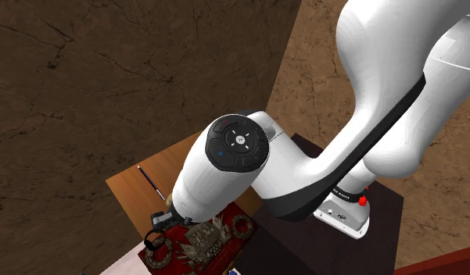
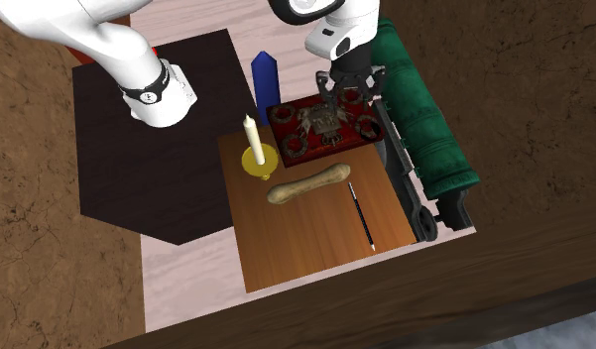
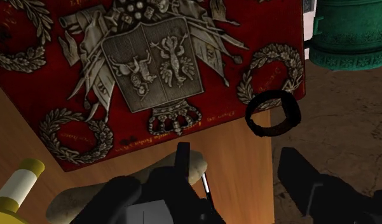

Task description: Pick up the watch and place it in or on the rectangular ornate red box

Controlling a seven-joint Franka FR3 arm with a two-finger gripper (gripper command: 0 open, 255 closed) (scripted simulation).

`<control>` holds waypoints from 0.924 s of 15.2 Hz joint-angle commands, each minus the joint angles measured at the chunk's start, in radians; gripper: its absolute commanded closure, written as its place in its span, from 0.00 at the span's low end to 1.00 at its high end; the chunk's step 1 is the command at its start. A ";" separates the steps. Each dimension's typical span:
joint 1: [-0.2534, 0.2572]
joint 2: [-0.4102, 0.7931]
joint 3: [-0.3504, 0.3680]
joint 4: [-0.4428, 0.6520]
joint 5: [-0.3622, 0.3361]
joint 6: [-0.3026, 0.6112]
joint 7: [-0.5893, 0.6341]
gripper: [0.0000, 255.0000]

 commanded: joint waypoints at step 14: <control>0.041 0.303 -0.050 0.255 -0.060 -0.187 -0.093 0.00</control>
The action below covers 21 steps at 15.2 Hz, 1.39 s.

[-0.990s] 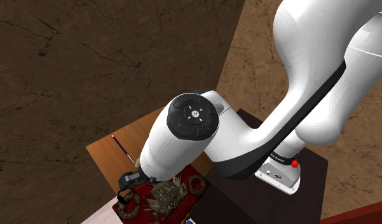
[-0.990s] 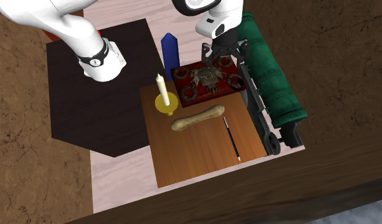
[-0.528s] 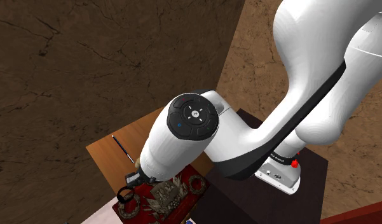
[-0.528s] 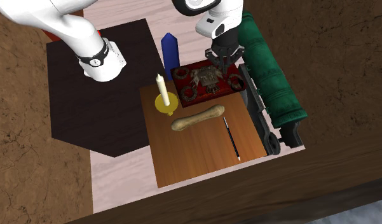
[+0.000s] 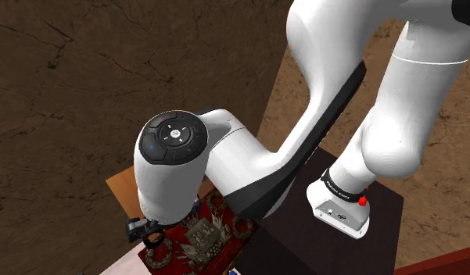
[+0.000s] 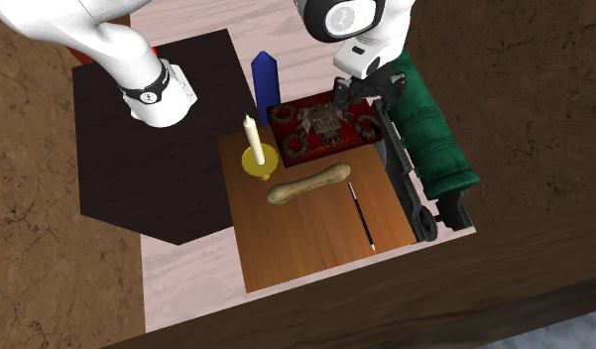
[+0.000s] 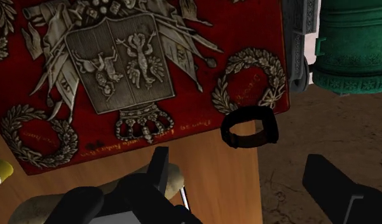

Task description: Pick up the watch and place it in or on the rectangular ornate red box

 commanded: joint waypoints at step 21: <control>0.110 0.288 -0.119 0.206 -0.093 -0.082 -0.036 1.00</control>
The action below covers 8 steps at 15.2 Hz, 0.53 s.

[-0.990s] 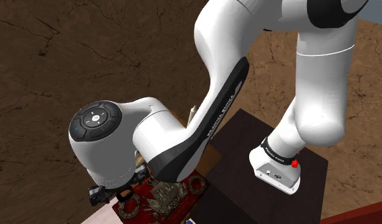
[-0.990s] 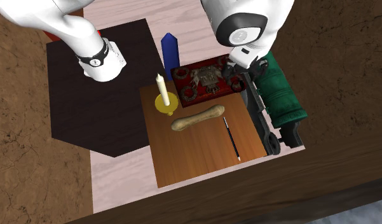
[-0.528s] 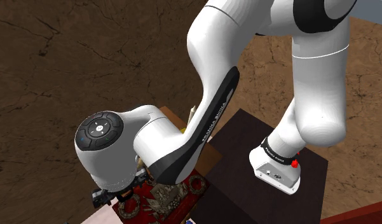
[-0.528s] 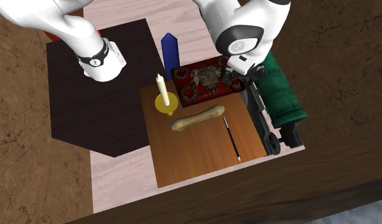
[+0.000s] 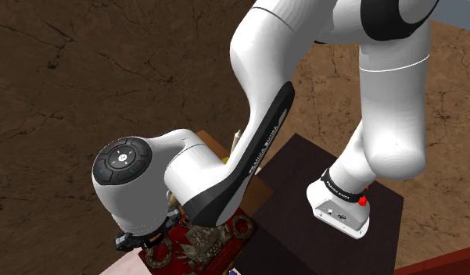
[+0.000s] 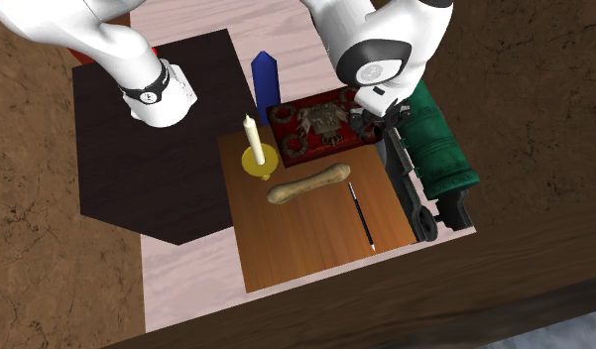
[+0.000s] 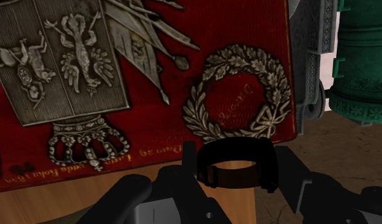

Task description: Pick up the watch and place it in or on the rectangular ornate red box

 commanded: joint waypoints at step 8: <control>-0.007 -0.010 0.009 -0.002 0.010 -0.007 -0.007 1.00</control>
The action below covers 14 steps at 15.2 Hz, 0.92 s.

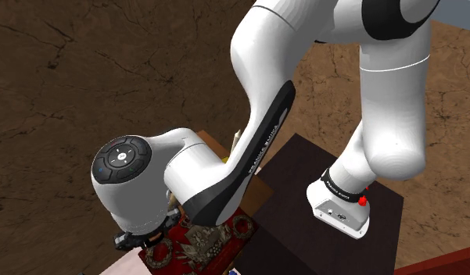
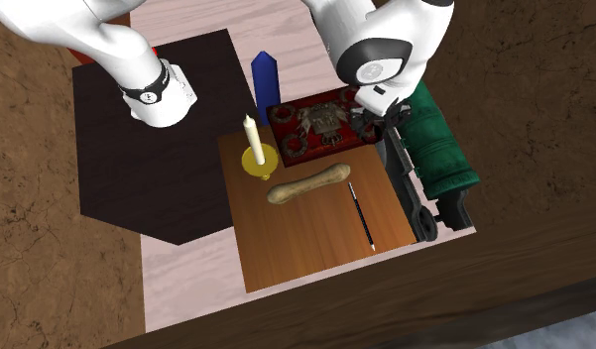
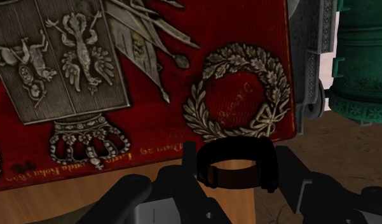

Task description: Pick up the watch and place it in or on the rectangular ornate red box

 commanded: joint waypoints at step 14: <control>-0.098 -0.140 0.127 0.002 0.152 -0.110 -0.100 1.00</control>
